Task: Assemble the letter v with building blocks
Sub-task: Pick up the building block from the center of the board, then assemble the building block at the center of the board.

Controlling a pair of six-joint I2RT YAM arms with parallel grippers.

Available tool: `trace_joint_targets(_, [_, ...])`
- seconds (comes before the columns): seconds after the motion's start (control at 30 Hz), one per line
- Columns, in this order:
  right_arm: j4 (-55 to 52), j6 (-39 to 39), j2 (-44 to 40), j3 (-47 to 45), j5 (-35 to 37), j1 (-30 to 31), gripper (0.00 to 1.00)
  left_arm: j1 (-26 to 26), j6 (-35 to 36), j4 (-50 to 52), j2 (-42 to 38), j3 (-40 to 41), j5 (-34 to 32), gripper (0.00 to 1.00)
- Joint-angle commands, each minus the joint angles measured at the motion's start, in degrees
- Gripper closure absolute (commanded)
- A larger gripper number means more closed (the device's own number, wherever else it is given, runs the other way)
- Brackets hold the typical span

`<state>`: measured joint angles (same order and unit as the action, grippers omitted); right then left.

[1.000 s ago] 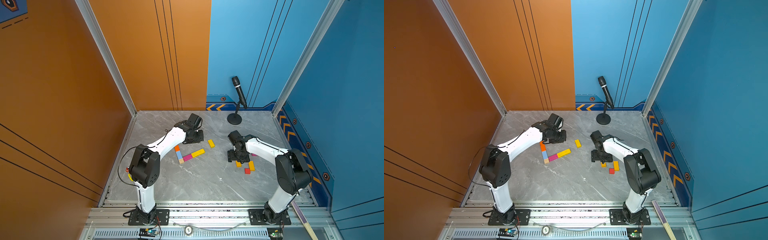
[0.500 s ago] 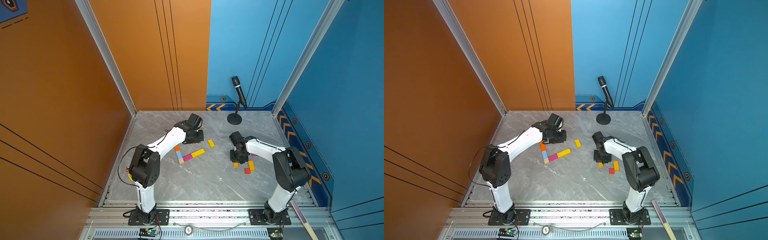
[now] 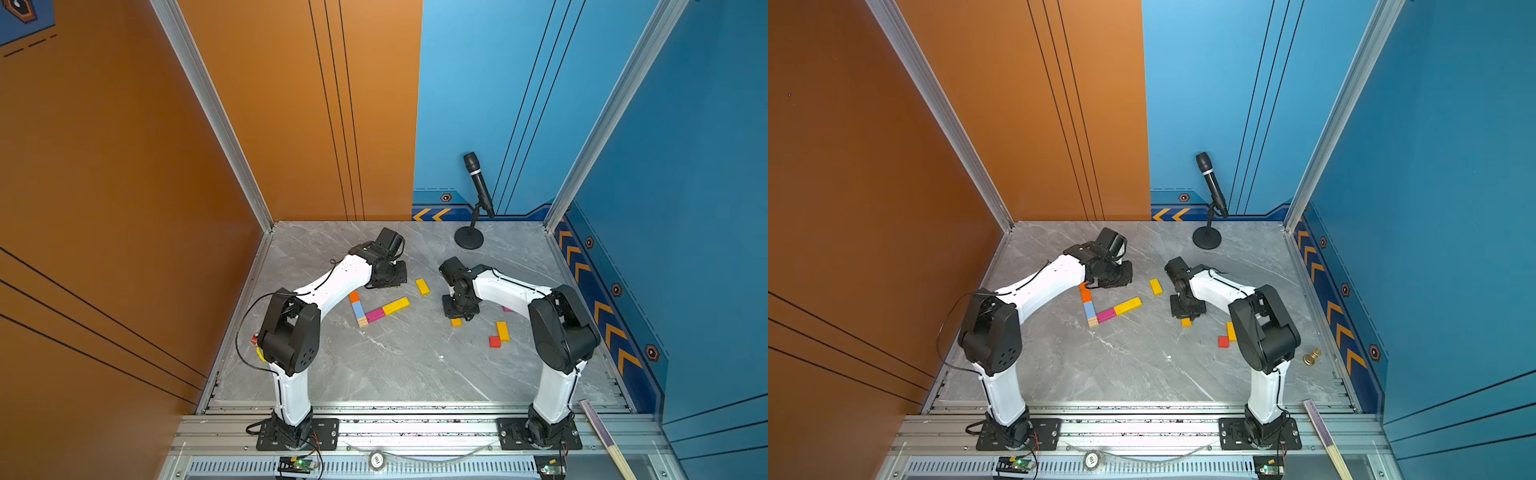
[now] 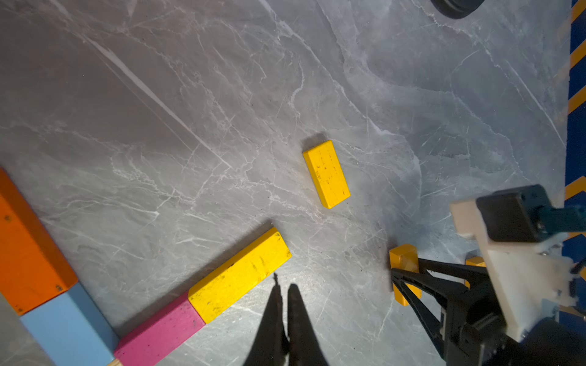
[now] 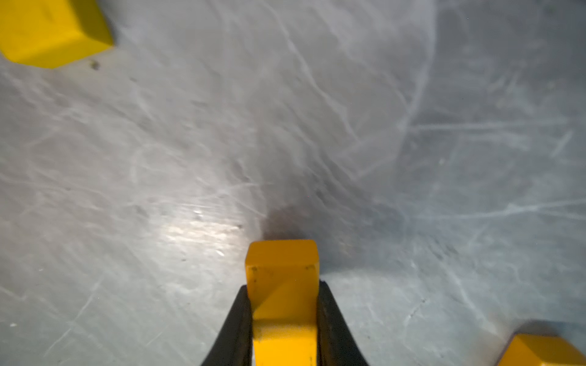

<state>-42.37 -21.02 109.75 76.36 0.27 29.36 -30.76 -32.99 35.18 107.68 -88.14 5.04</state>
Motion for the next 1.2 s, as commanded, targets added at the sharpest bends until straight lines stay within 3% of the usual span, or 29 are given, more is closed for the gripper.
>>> trace_joint_targets(0.0, [-5.2,7.3,3.4,6.4,1.3,0.8,0.86,0.4,-0.1,0.0,-2.2,1.4,-0.7,0.91])
trace_joint_targets(0.4, [-10.3,14.2,13.3,20.6,0.7,3.0,0.86,2.2,-0.6,-1.4,-5.3,5.0,-1.5,0.92])
trace_joint_targets(1.17, [-12.9,9.2,19.3,28.5,1.5,4.4,0.84,3.7,-0.9,-2.4,-6.8,7.9,-1.0,0.92])
